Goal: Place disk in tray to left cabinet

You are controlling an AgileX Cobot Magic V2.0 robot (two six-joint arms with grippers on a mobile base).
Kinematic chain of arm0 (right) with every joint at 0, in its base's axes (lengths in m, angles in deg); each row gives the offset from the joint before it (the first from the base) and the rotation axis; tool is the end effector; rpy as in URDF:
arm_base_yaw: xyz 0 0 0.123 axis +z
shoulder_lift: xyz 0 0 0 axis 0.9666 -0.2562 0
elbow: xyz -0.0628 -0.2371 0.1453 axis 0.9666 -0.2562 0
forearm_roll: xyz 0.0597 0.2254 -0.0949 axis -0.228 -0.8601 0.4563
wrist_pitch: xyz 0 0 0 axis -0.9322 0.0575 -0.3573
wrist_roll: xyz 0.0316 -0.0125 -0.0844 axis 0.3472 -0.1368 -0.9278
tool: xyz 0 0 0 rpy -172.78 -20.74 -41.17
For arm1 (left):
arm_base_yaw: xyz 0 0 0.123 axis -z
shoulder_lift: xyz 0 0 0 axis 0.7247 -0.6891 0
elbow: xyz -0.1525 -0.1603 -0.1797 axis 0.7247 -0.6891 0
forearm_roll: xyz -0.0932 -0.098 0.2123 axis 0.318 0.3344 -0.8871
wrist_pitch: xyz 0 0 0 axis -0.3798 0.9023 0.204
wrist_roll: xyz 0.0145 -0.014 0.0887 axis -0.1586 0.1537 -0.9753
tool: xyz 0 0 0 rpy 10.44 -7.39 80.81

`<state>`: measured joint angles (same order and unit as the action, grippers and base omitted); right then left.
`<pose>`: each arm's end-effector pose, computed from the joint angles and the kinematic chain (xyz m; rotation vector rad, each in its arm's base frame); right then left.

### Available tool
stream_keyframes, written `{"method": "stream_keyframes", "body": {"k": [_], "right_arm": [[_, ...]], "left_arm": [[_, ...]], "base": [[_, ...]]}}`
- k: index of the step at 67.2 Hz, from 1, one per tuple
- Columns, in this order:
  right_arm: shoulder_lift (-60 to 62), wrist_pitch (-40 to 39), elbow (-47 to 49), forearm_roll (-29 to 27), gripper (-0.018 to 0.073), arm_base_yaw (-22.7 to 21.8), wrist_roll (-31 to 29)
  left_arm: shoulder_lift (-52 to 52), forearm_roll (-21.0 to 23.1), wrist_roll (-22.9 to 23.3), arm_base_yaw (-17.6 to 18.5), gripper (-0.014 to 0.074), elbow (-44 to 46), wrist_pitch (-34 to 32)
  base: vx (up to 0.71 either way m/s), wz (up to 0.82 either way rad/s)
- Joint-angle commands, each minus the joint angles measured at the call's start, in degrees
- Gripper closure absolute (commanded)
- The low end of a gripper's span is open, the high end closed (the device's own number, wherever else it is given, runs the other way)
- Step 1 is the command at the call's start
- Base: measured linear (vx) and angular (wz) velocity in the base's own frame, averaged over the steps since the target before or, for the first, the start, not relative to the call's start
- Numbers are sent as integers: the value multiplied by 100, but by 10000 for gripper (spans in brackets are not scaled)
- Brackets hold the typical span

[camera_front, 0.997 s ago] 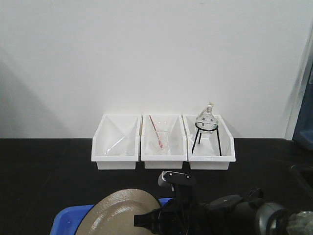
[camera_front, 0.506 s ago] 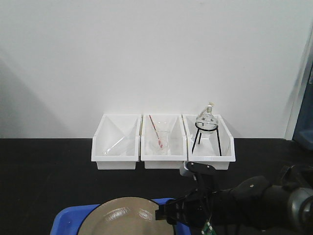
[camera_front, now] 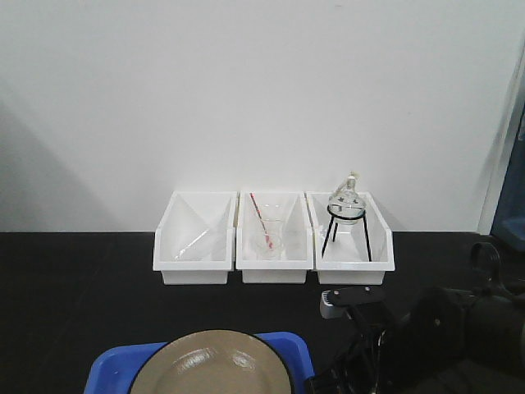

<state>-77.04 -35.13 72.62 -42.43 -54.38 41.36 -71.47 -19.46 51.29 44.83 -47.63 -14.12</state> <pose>0.3247 0.1399 0.2026 -0.4825 2.6387 0.3595 0.0974 -0.0002 0.2634 0.0014 1.8737 -0.0068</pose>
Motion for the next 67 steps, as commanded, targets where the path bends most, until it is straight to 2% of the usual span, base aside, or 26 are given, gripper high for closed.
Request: {"method": "stream_keyframes", "body": {"k": [1,11,20,30,34,38,46,54,67], "right_arm": [[293,-144,154,49,48,-13,87],[293,-84,154,-282,48,-17,103],[293,150,294,-177,48,-22,103],[293,466,841,104,48,-27,162],[293,526,1079,212,48,-27,346],[287,606,1268,392,48,-38,774],[153,723,1332,570,48,-288,1354],[-152,1082,1332,379,48,-558,1248],[-649,1041,1332,-25,48,-589,424]], "left_arm": [[-385,284,-5,27,285,382,-427],[-1235,745,-5,32,285,932,-290],[-2067,745,-21,63,285,1478,207],[-2850,756,-368,195,285,1958,368],[-3113,776,-460,272,285,2097,339],[-3389,804,-466,333,285,2221,339],[-3801,808,-460,437,285,2337,290],[-4253,848,-460,493,285,2330,232],[-5058,1257,-460,493,285,2330,7]], "base": [[0,0],[0,0],[0,0],[0,0],[0,0],[0,0],[0,0],[0,0],[0,0]]}}
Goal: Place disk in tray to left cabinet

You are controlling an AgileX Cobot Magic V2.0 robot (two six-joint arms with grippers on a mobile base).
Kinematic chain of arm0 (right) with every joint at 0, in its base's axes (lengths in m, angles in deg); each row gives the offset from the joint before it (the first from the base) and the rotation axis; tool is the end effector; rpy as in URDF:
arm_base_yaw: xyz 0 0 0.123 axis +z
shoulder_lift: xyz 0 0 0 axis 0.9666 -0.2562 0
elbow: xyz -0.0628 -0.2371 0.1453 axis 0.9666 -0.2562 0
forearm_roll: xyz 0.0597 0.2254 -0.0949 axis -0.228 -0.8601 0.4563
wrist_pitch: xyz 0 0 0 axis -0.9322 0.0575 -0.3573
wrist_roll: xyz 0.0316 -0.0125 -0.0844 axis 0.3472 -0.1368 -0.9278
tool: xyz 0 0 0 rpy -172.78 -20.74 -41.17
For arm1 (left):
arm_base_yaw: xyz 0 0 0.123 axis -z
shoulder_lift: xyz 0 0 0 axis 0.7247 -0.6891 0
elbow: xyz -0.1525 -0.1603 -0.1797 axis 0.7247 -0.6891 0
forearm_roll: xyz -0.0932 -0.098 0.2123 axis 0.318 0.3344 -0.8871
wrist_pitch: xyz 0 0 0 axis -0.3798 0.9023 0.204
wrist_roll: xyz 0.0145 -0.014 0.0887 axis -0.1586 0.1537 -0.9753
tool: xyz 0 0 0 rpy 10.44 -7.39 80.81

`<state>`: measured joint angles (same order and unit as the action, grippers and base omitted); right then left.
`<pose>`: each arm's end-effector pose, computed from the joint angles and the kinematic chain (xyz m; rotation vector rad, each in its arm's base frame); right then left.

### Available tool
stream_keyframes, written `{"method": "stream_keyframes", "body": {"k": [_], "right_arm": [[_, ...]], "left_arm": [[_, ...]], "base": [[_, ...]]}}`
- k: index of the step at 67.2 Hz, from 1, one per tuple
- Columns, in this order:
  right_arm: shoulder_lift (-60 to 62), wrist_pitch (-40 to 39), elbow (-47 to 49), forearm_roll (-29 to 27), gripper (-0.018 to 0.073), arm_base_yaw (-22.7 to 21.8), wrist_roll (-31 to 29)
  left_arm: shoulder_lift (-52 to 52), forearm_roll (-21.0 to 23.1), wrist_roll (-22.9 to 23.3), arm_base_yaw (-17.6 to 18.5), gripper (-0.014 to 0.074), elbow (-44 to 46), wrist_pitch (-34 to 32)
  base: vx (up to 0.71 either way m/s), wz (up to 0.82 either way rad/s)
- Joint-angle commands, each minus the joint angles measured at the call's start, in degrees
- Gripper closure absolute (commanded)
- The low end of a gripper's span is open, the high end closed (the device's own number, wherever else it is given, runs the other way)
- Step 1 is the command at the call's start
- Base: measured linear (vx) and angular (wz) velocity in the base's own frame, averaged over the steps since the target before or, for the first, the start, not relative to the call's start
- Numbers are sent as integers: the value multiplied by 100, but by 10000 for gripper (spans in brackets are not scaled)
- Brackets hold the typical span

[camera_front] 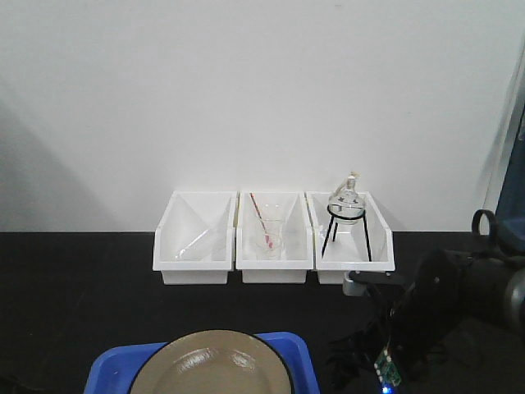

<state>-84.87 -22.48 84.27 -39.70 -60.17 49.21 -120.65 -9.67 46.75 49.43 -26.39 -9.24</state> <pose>0.3656 0.1162 0.1983 -0.2723 2.8252 0.3578 0.2451 -0.0220 0.2316 0.0208 2.4367 -0.1791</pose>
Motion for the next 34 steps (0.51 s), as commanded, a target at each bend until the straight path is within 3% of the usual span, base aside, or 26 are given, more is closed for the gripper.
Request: {"method": "stream_keyframes", "body": {"k": [1,34], "right_arm": [[121,-235,166,-315,48,-10,-374],[-425,-416,166,-1589,48,25,-1166]], "left_arm": [[-192,333,-6,32,285,205,-502],[-1201,573,-6,50,279,259,-805]], "base": [[0,0],[0,0]]}}
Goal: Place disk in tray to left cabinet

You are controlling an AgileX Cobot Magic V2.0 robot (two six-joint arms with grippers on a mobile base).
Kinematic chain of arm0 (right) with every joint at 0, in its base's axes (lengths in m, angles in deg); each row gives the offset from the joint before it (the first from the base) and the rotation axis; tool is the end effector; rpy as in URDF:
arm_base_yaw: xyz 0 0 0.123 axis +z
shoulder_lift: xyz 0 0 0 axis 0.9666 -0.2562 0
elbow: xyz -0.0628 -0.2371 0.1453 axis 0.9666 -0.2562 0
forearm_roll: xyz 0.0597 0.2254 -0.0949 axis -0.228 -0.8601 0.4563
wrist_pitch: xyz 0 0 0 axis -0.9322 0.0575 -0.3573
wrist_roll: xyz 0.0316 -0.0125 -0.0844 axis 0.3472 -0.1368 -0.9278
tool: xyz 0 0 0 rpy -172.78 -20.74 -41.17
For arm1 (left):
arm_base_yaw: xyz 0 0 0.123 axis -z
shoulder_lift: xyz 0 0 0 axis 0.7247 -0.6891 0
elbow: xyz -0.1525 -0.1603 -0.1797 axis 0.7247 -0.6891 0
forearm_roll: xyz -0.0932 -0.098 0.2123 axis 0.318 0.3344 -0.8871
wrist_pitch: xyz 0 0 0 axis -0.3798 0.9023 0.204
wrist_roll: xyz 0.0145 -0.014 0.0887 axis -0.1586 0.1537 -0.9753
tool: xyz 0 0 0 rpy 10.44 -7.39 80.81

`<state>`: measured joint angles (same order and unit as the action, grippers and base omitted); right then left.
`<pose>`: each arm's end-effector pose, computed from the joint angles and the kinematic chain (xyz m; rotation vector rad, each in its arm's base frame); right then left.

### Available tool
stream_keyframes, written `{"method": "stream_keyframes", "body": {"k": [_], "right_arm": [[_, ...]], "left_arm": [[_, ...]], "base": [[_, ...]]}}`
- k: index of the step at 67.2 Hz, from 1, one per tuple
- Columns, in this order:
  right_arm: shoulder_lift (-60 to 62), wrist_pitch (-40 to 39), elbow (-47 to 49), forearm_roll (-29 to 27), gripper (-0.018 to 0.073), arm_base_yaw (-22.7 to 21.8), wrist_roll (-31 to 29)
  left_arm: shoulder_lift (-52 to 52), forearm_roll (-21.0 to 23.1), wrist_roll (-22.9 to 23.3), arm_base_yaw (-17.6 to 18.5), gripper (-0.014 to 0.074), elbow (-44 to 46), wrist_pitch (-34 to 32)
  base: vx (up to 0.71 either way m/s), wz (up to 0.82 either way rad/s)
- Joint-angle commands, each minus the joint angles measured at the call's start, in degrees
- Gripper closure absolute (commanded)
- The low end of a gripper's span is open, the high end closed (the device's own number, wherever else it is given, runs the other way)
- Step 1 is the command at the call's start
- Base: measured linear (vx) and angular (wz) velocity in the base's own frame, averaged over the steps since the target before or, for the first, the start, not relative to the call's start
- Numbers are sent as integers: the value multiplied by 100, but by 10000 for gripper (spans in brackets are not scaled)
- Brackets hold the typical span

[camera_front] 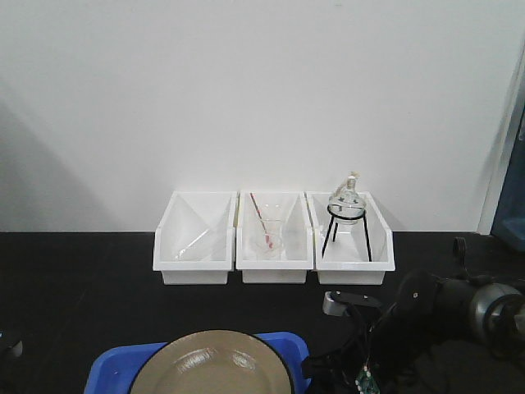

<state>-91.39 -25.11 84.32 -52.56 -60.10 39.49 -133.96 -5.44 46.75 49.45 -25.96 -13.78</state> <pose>0.3751 0.1315 0.1596 -0.2781 2.8456 0.5507 0.2717 -0.0233 0.1776 -0.0897 2.5807 -0.2036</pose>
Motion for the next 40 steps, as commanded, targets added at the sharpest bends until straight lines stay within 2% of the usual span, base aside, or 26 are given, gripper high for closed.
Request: {"method": "stream_keyframes", "body": {"k": [1,19,40], "right_arm": [[210,-162,162,-302,48,36,-206],[14,-341,167,-283,48,283,-283],[14,-433,167,-205,48,336,-289]], "left_arm": [[123,151,-6,49,278,226,-340],[-291,238,-6,365,220,834,-206],[-854,238,-6,380,198,1235,-98]], "base": [[0,0],[0,0],[0,0]]}}
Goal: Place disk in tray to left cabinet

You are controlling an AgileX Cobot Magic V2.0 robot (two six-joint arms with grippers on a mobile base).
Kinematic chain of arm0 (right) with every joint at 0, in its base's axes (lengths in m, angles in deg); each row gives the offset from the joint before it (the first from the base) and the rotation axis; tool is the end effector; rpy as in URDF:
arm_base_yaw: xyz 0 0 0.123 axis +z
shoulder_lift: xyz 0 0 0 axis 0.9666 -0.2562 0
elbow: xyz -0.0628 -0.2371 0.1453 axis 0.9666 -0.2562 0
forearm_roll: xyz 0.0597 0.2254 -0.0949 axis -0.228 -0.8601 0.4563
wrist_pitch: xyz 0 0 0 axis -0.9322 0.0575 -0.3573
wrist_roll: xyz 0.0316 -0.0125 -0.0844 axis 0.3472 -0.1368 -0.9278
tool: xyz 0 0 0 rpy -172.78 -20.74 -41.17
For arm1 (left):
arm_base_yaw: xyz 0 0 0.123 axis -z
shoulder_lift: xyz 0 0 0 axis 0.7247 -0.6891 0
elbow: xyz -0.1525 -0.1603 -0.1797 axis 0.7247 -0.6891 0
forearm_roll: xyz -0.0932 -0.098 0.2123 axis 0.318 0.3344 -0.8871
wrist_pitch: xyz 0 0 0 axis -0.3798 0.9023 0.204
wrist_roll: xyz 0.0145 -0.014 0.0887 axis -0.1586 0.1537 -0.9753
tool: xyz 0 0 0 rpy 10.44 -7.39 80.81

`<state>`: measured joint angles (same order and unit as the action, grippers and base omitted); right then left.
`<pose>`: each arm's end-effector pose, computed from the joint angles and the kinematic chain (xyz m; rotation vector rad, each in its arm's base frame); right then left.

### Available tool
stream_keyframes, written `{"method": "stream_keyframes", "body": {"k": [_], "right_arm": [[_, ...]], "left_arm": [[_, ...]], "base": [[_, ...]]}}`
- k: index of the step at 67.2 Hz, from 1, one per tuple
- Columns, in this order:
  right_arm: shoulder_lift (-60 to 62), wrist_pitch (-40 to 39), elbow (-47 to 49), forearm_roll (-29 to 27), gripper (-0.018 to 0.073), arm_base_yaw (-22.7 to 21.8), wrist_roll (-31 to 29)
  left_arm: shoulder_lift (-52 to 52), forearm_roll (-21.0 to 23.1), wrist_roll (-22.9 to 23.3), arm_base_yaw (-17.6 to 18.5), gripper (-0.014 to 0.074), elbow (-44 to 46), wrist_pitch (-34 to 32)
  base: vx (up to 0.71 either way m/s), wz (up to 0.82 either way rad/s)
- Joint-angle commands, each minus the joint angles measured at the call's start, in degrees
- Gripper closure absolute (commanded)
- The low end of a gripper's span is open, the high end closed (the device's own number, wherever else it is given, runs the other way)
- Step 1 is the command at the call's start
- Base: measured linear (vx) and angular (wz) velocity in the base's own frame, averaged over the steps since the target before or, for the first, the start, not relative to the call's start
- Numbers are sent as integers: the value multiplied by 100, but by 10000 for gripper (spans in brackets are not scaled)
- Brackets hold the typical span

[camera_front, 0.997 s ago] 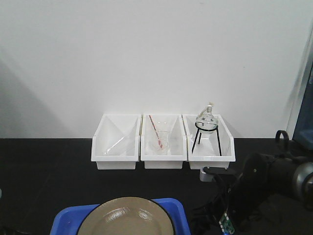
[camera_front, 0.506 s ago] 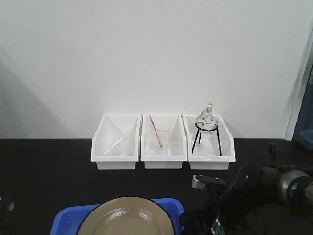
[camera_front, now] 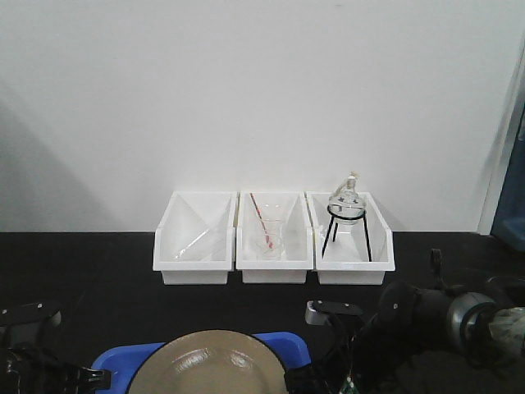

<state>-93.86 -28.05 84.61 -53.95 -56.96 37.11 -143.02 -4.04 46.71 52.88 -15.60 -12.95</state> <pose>0.3742 0.1536 0.1449 -0.3648 2.8253 0.5544 0.3181 -0.0460 0.1754 -0.0349 2.5753 -0.2498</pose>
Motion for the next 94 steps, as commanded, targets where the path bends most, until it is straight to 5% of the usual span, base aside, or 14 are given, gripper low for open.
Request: {"method": "stream_keyframes", "body": {"k": [1,49,61,77,94], "right_arm": [[261,-143,138,-61,48,22,-51],[261,-228,138,-36,70,22,42],[261,-207,138,-36,274,22,196],[261,-251,138,-77,576,-3,438],[353,-150,138,-144,568,-46,554]], "left_arm": [[26,98,-1,37,198,199,-182],[-763,117,-1,437,208,199,-112],[-769,117,-1,474,311,199,-92],[-748,340,-1,474,605,199,264],[-608,715,17,474,602,352,746]], "base": [[0,0],[0,0],[0,0],[0,0],[0,0]]}}
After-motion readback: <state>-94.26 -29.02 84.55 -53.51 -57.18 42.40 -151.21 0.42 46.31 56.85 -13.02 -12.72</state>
